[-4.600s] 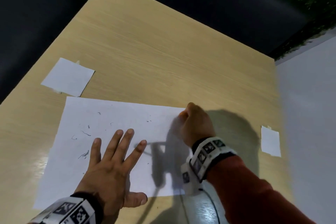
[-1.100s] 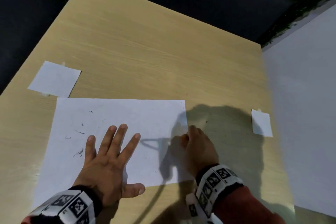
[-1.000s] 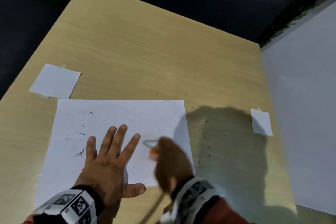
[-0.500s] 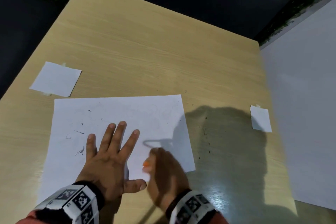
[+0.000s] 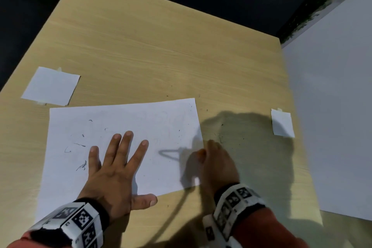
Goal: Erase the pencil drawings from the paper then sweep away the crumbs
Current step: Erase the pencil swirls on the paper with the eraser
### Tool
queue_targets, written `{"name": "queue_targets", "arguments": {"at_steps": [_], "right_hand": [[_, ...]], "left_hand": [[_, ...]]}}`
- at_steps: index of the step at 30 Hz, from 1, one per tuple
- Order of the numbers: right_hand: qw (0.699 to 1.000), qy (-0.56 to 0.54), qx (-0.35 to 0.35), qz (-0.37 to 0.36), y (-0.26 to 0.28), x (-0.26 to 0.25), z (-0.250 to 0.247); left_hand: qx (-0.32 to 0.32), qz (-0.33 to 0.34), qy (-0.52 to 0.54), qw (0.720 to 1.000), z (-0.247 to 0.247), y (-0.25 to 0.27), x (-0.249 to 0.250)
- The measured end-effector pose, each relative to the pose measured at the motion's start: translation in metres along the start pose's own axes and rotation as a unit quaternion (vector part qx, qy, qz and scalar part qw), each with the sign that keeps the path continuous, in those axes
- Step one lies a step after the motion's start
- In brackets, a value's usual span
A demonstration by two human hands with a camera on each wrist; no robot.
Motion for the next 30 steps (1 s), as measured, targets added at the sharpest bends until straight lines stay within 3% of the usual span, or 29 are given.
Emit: {"name": "queue_targets", "arguments": {"at_steps": [3,6,8,11,13,15,18,20,25,27,30], "right_hand": [[1.0,-0.017,0.013,0.02,0.0,0.007,-0.007],[0.992,-0.013,-0.066,-0.111,0.02,-0.06,0.041],[0.987,0.0,-0.074,-0.143,0.023,-0.069,0.052],[0.999,-0.003,-0.003,-0.052,0.004,-0.016,0.013],[1.0,0.006,0.008,-0.008,0.0,0.009,-0.005],[0.999,-0.012,0.024,-0.025,0.005,-0.006,-0.007],[0.988,-0.074,-0.044,-0.125,0.022,-0.065,0.036],[0.981,-0.106,-0.058,-0.155,0.03,-0.074,0.053],[0.996,-0.059,0.029,-0.065,0.019,-0.015,0.015],[0.995,-0.078,0.04,-0.039,0.021,-0.003,0.01],[0.994,-0.07,0.066,-0.045,0.024,-0.006,0.014]], "left_hand": [[-0.003,-0.006,0.008,1.0,-0.001,0.0,-0.001],[-0.01,-0.002,0.011,1.0,-0.001,0.0,-0.001],[-0.006,-0.002,0.01,1.0,-0.001,0.0,0.0],[-0.008,-0.003,0.003,1.0,-0.001,-0.001,0.0],[-0.01,-0.01,0.011,1.0,-0.001,0.0,-0.002],[-0.027,-0.012,0.014,0.999,0.0,0.0,-0.003],[-0.047,-0.012,0.01,0.999,-0.002,0.0,-0.001],[-0.058,-0.008,0.008,0.998,-0.004,0.001,0.002],[-0.061,0.018,0.063,0.996,-0.009,0.006,0.006],[0.0,0.039,0.108,0.993,-0.025,0.01,0.007],[0.028,0.071,0.23,0.97,-0.049,0.022,-0.003]]}}
Point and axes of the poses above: each hand's wrist, its own y-axis away from the middle knuckle, its own z-axis out of the palm, x = y × z, the point moved 9 cm from there along -y, towards the middle knuckle, and after that the axes turned 15 degrees about -x, right-handed, at the moved point
